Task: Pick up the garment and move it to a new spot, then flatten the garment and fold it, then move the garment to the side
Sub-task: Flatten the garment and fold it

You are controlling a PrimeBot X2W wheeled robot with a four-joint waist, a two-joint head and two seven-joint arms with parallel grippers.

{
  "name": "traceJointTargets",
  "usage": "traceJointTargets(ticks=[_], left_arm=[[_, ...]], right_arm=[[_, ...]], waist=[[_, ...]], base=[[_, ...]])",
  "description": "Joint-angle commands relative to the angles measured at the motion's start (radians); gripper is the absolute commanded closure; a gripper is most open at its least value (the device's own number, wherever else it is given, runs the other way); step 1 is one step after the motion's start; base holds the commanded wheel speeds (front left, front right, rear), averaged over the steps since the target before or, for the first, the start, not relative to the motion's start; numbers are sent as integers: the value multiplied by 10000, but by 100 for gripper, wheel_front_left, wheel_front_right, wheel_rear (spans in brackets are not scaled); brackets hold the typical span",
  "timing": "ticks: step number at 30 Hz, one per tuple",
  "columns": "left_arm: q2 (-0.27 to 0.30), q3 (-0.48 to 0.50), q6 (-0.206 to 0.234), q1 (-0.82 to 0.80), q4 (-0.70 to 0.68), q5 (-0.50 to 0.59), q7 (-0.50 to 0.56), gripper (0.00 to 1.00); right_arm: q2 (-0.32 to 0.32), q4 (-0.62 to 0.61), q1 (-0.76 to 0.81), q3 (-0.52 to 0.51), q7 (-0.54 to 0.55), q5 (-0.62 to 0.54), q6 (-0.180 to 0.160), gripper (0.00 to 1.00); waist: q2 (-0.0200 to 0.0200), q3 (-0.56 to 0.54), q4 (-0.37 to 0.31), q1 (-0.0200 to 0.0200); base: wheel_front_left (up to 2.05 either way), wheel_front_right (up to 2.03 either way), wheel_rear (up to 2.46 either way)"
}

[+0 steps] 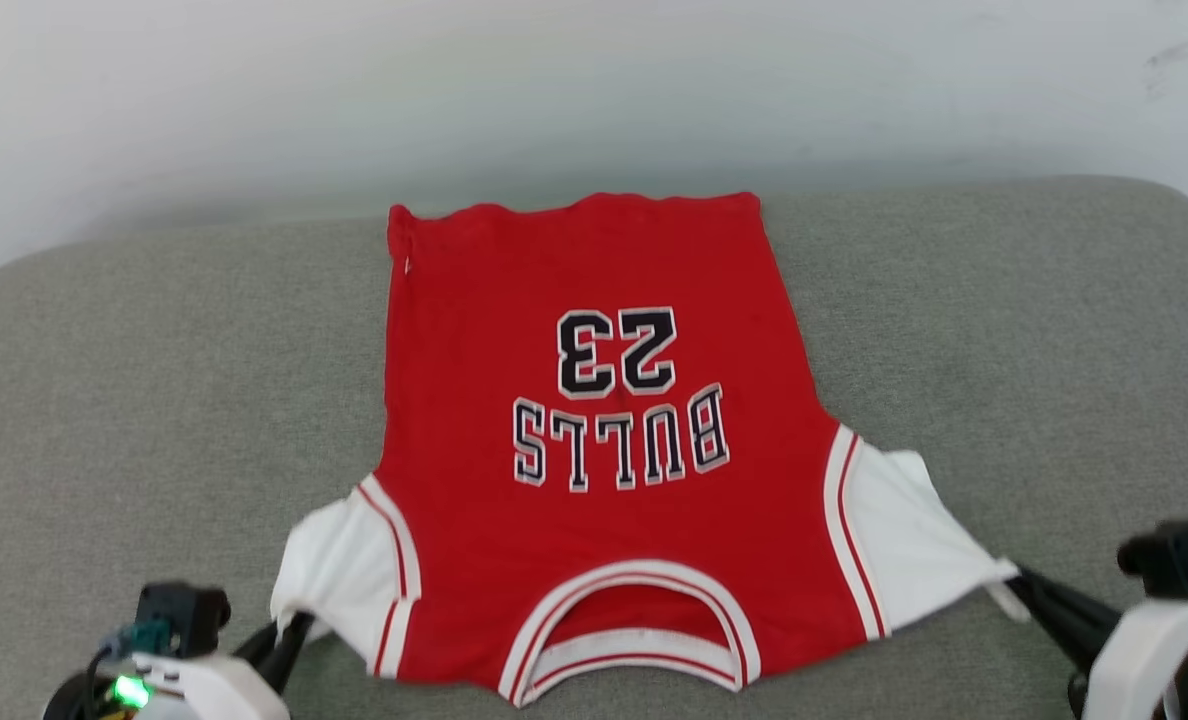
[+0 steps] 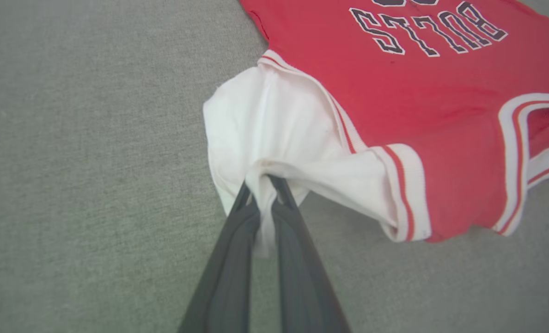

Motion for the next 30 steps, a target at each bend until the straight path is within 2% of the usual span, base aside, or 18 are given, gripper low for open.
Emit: traceJointTargets(ticks=[1, 8, 13, 14, 15, 19, 23, 27, 30], left_arm=[[201, 79, 286, 640, -352, -127, -58, 100], [574, 259, 861, 1883, -1170, -261, -50, 100], [563, 430, 1088, 2155, -1577, -43, -50, 100], [514, 492, 1121, 2087, -1655, 20, -50, 100], [469, 541, 1131, 2008, -1739, 75, -50, 100], [446, 661, 1296, 1699, -2087, 433, -51, 100], [499, 812, 1515, 1364, -2568, 799, -51, 100], [537, 996, 1731, 1009, -3011, 1174, -51, 100], [485, 1072, 1816, 683, -3319, 1492, -51, 100]], right_arm=[[-199, -264, 790, -257, -20, 95, -10, 100], [-527, -945, 2380, -1086, 351, -129, -12, 100], [-347, -1312, 2983, -1918, 987, -443, -12, 100], [-313, -1386, 2974, -2141, 1107, -538, -12, 60], [-303, -1484, 2919, -2377, 1182, -696, -12, 0], [-344, -2223, 2508, -3471, 1580, -1143, -8, 0], [-602, -3240, 1797, -4982, 2099, -1667, -8, 0], [-543, -4115, 360, -6378, 3001, -2240, -7, 0], [-337, -4583, -1063, -6855, 4084, -2617, -7, 0]], waist=[[0, -126, -49, 3], [0, -75, -66, 3], [0, 97, 13, 3], [0, 146, 40, 3], [0, 197, 74, 3], [0, 465, 203, 3], [0, 911, 423, 3], [0, 1593, 726, 3], [0, 2229, 1020, 3]], base=[[0, 0, 0], [0, 0, 0], [0, 0, 0], [0, 0, 0], [0, 0, 0], [0, 0, 0], [0, 0, 0], [0, 0, 0], [0, 0, 0]])
